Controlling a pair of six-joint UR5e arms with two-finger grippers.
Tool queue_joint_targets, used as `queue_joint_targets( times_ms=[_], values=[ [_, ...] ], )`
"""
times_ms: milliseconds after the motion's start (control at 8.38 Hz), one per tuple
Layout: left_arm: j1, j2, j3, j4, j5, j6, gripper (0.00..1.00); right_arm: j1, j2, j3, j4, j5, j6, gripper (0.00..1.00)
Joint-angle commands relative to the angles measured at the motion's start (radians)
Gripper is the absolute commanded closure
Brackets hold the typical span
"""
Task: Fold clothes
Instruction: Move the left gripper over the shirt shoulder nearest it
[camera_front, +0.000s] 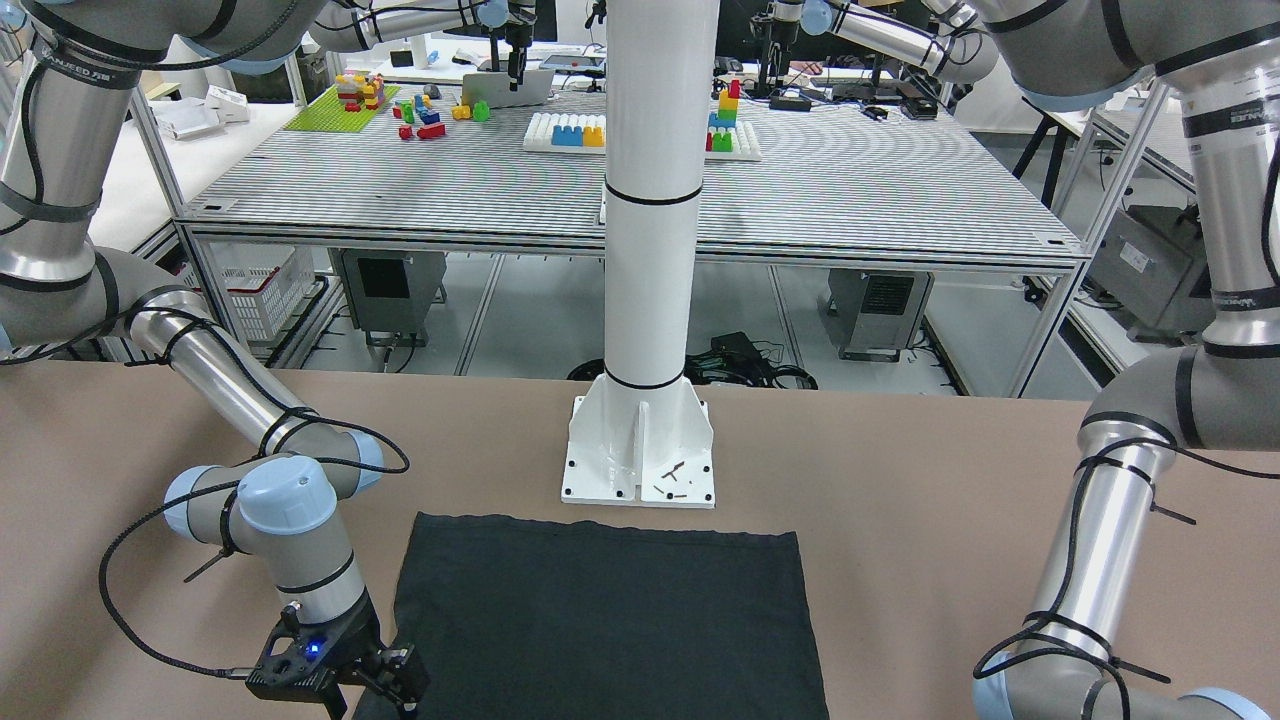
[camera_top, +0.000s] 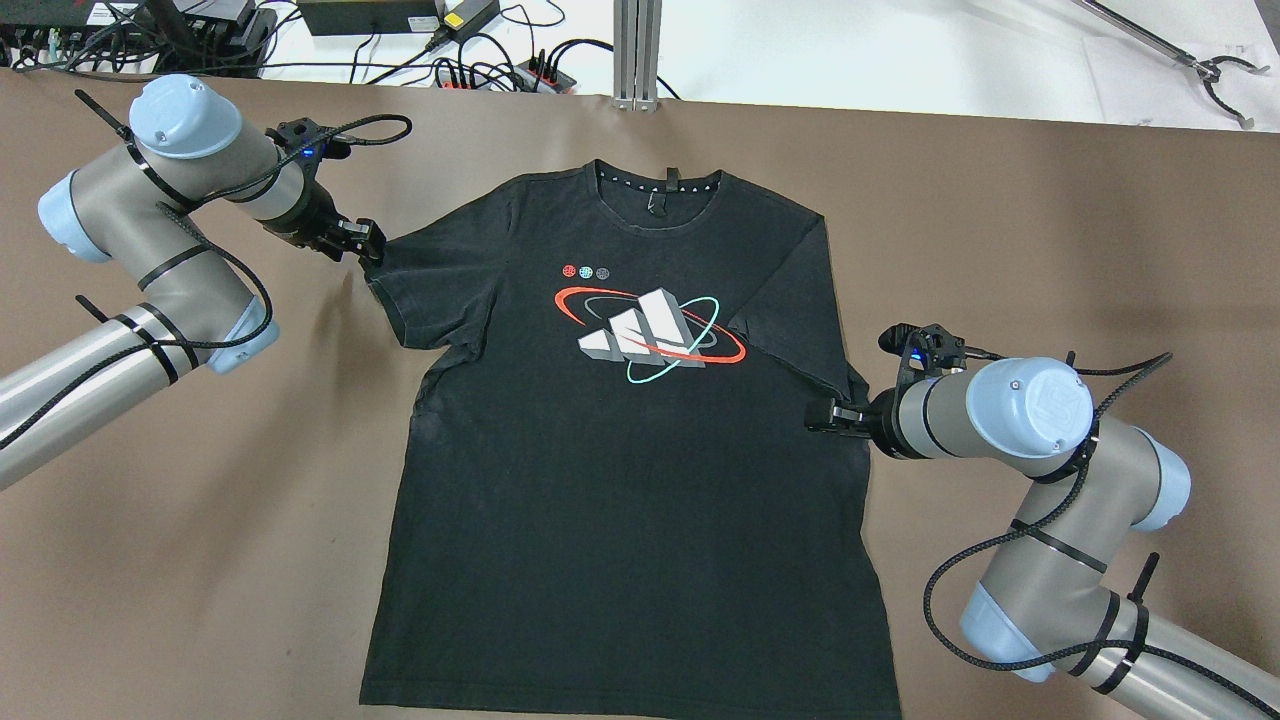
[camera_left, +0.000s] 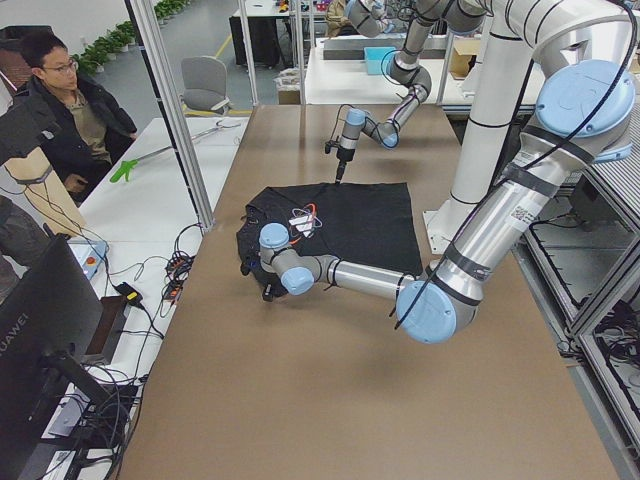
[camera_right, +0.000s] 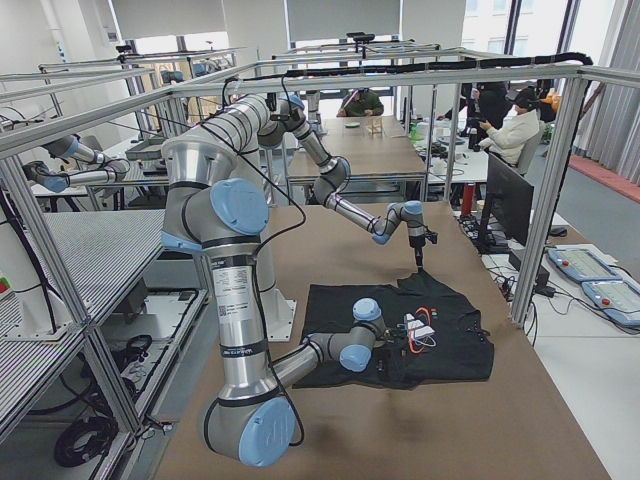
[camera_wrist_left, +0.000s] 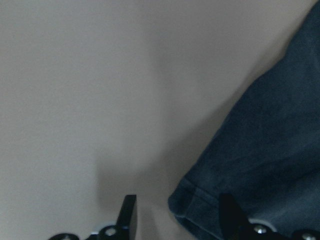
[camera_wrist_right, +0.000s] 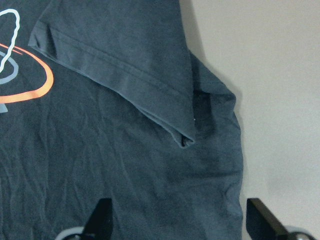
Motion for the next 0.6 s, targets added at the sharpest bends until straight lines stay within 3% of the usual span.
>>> queue_joint_targets(
  times_ms=[0,477],
  values=[
    [0.005,0.0,0.004,0.0,0.003,-0.002,0.53,-0.006,0.002,-0.007,0.0,-0.015,0.001,0.06],
    [0.007,0.002,0.003,0.0,0.003,-0.02,0.75,-0.009,0.0,-0.01,0.002,-0.028,0.001,0.06]
  ],
)
